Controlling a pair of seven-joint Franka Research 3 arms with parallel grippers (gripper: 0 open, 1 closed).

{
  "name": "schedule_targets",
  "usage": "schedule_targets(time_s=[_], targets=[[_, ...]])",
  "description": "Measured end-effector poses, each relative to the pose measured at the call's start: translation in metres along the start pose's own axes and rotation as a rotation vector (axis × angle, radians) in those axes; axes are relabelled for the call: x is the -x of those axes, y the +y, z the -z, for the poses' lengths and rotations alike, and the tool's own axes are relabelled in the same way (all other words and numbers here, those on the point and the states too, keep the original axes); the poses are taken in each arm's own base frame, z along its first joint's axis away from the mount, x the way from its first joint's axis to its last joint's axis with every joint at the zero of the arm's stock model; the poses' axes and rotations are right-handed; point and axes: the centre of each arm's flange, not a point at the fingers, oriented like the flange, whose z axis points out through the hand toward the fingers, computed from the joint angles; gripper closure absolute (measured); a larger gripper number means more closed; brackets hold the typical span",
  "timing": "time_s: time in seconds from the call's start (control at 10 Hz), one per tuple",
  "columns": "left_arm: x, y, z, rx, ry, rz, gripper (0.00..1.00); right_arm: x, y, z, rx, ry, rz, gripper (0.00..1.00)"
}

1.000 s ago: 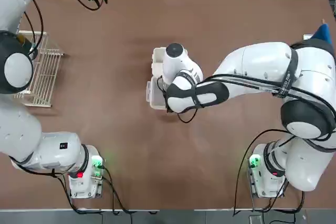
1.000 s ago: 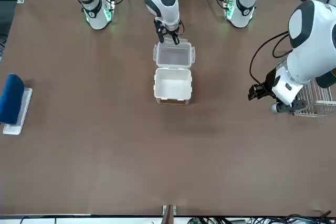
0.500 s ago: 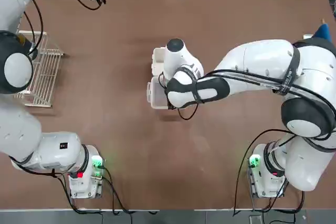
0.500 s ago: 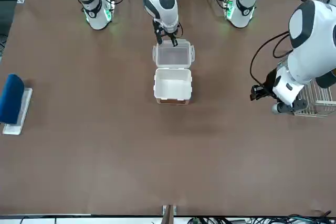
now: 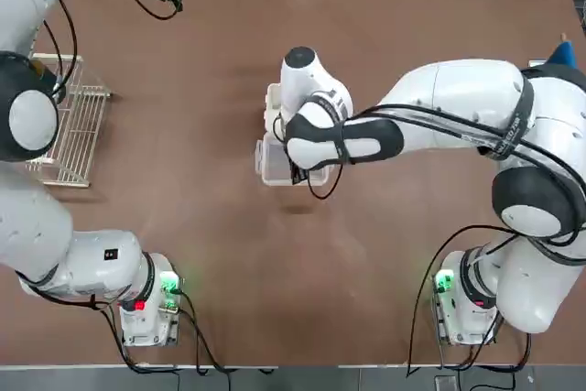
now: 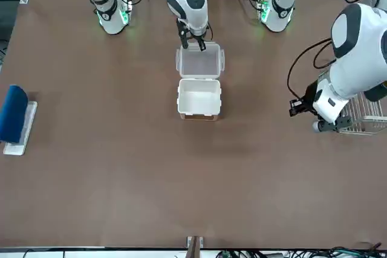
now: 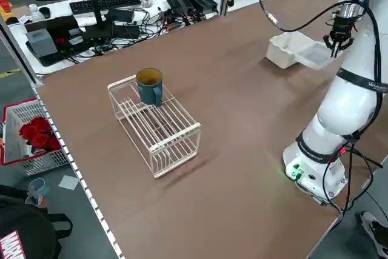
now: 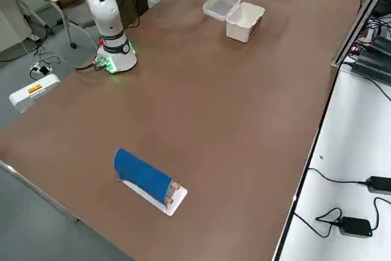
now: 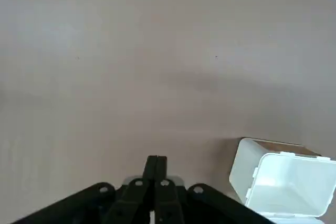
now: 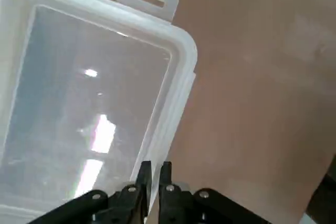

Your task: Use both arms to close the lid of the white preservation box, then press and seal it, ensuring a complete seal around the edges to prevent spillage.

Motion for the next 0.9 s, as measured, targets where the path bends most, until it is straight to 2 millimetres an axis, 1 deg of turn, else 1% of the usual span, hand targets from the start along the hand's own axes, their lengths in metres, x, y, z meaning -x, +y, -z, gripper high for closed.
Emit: schedule_targets(time_s=[0.2, 0.4, 0.7, 0.9], targets=[[-0.003, -0.001, -0.005, 0.002, -0.002, 0.002, 0.99, 0.002, -0.003, 0.023, 0.010, 0.000, -0.001, 0.90], [-0.004, -0.001, -0.008, 0.013, -0.007, 0.018, 0.99, 0.000, -0.008, 0.051, 0.015, -0.005, -0.007, 0.90], [-0.004, 0.000, -0.008, 0.034, -0.011, 0.049, 0.99, -0.008, -0.020, 0.086, 0.007, -0.026, -0.033, 0.90], [-0.005, 0.003, -0.015, 0.035, -0.013, 0.046, 0.99, -0.017, -0.030, 0.108, -0.017, -0.045, -0.054, 0.90]])
